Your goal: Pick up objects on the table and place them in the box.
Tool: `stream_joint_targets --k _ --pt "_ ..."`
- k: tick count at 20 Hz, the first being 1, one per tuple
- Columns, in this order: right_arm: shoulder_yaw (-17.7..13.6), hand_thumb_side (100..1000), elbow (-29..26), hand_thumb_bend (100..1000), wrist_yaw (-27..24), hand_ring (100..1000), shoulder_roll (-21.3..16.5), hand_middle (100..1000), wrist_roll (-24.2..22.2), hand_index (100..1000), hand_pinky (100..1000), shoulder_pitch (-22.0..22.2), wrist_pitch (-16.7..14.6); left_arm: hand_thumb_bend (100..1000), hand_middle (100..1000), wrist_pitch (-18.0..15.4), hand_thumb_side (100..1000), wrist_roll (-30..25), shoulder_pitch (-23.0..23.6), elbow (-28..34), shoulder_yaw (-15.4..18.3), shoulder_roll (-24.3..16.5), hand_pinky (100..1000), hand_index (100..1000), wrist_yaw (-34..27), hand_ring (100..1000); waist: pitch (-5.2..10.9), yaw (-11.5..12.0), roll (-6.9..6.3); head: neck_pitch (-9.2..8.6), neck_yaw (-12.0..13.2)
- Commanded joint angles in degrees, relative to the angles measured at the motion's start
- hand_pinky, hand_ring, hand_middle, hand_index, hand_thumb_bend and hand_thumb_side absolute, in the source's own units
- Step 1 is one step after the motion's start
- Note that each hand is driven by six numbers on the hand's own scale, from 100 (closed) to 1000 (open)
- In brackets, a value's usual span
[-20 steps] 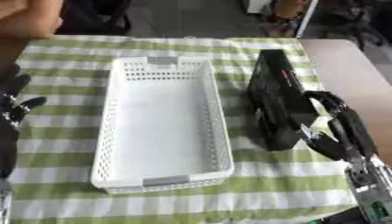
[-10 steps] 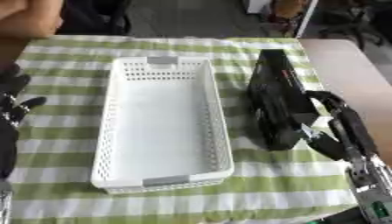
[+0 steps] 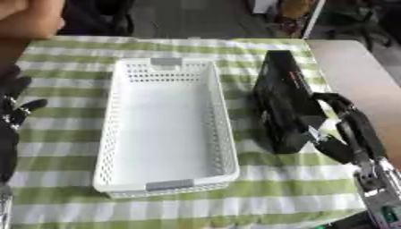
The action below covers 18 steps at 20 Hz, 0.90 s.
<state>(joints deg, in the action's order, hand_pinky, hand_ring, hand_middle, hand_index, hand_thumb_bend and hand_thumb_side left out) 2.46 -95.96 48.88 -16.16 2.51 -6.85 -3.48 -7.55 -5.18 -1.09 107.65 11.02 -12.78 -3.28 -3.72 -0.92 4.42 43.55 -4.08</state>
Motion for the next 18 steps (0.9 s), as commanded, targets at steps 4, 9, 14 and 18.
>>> stream_joint_targets --k 4,9,14,18 --pt "-0.5 998 -1.0 650 0.0 846 -0.9 798 0.0 894 912 -0.3 0.1 154 1000 -0.2 1000 -0.2 -0.4 0.8 0.1 -0.6 784 828 -0.2 1000 0.41 0.0 -0.1 -0.46 -0.3" --pt "-0.6 1000 -1.6 650 0.0 846 -0.9 798 0.3 898 912 -0.3 0.2 154 1000 -0.1 1000 -0.2 -0.4 0.7 0.1 -0.6 783 828 -0.2 1000 0.42 0.0 -0.08 -0.41 -0.3" --pt "-0.6 1000 -2.1 650 0.1 846 -0.9 797 0.4 898 912 -0.3 0.3 154 1000 -0.2 1000 -0.2 -0.4 0.6 0.0 -0.6 783 828 -0.2 1000 0.44 0.0 -0.09 -0.42 -0.3" --pt "-0.6 1000 -2.3 649 0.0 846 -0.9 797 0.5 900 912 -0.4 0.3 154 1000 -0.2 1000 -0.2 -0.4 0.6 0.0 -0.5 783 828 -0.2 1000 0.46 0.0 -0.09 -0.46 -0.3"
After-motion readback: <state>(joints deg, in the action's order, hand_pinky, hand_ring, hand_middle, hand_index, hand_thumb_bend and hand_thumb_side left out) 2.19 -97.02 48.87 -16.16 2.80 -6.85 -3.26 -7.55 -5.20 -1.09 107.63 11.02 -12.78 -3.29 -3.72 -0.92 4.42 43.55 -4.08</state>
